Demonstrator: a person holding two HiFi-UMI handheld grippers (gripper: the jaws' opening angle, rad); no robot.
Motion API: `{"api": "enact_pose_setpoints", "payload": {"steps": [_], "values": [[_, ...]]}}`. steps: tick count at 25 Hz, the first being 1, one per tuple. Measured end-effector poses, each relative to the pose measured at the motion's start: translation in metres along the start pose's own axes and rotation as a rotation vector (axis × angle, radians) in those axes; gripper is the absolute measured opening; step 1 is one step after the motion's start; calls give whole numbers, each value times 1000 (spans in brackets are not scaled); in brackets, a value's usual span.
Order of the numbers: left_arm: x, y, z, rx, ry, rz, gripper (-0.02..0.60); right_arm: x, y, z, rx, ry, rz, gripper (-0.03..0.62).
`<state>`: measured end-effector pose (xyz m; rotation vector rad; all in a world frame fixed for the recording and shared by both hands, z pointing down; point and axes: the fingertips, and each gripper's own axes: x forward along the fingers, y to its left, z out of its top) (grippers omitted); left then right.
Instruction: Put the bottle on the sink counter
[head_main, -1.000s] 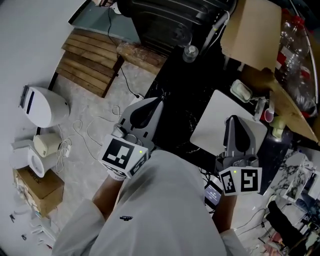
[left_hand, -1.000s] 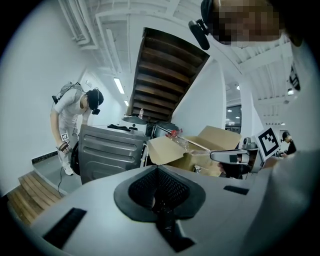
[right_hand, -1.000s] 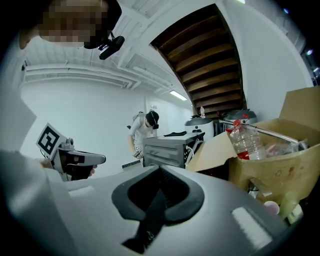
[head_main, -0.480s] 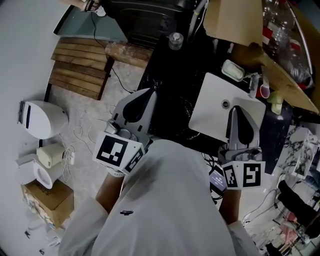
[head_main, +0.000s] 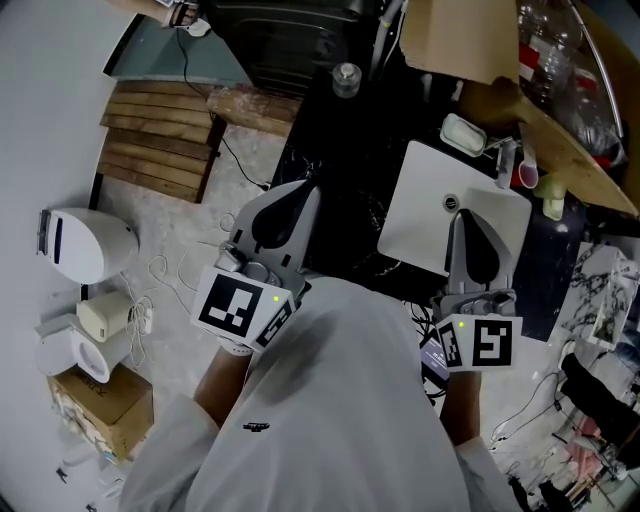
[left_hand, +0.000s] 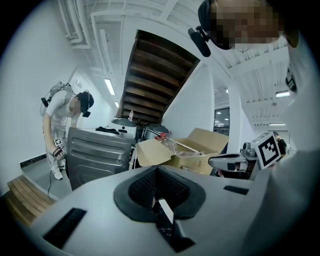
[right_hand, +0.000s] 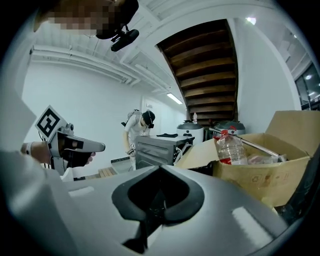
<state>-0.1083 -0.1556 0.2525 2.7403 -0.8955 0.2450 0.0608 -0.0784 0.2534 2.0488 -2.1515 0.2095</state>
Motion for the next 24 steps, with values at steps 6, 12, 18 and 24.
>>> {"api": "enact_pose_setpoints", "payload": {"steps": [6,12,18,24], "values": [[-1,-2,-3,-11,2,-3,8,3,7,3,-2,-3,28,9],[0,-3,-5,-12,9,-6,8,1,7,1,9,5,34,9],[0,-6,-7,-11,14,-10,8,-3,5,0,11,5,23,9],[-2,-10,-11,-12,17,-9,8,3,13,-4,30,5,41,9]]}}
